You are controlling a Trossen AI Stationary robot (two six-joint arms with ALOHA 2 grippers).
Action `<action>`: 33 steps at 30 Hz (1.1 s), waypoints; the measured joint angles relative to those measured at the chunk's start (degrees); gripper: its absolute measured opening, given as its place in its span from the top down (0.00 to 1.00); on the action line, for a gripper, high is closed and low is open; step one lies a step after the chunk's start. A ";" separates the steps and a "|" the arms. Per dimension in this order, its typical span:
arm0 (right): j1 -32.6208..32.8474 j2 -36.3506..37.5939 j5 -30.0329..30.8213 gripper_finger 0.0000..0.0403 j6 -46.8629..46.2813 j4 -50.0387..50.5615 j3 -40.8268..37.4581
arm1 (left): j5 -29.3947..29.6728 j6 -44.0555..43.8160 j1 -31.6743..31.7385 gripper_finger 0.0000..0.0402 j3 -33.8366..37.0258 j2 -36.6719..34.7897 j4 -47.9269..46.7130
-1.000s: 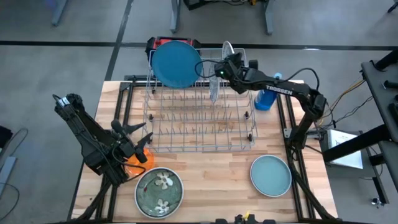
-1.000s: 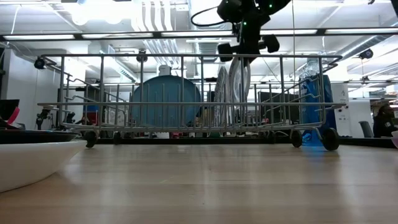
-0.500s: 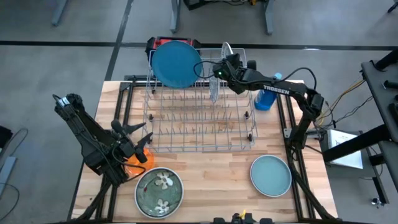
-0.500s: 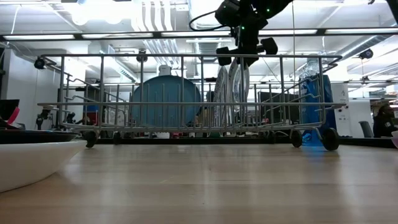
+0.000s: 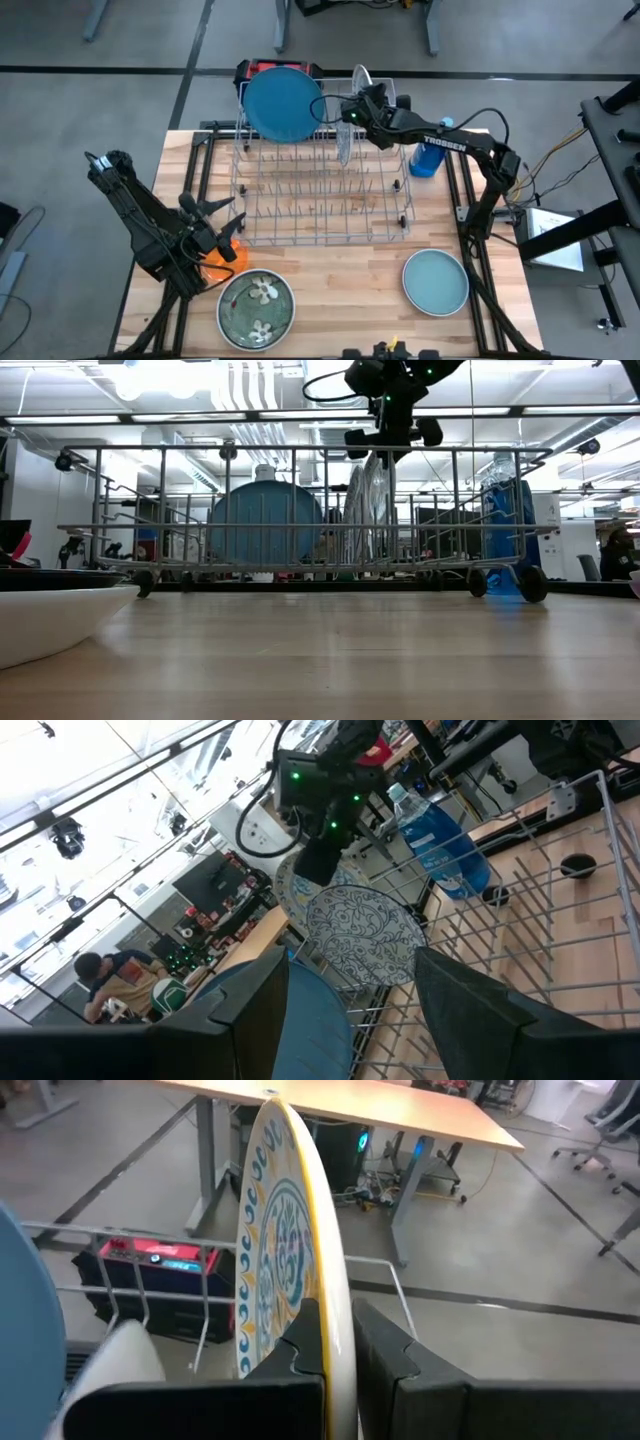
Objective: Sort dishes
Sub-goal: Put the white-orange patterned plate in the dish rack
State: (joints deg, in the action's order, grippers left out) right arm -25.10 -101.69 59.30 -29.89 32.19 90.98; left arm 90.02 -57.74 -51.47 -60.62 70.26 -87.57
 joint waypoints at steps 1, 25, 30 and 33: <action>0.00 0.00 -0.19 0.98 -0.05 0.08 0.00 | 0.00 0.00 0.01 0.49 0.00 0.00 0.00; 0.28 -0.39 2.25 0.98 2.06 0.82 -0.25 | 0.00 0.00 0.01 0.49 0.00 0.00 0.09; 0.50 -1.76 2.31 0.98 1.42 0.98 -0.26 | -0.02 0.00 -0.01 0.49 0.00 0.00 0.12; 0.61 -2.19 2.46 0.98 0.20 1.20 -0.26 | 0.00 0.00 0.00 0.49 0.00 0.00 0.13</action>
State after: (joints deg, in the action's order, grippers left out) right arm -24.49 -103.88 61.76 -29.68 33.38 90.72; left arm 90.02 -57.74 -51.48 -60.62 70.26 -87.44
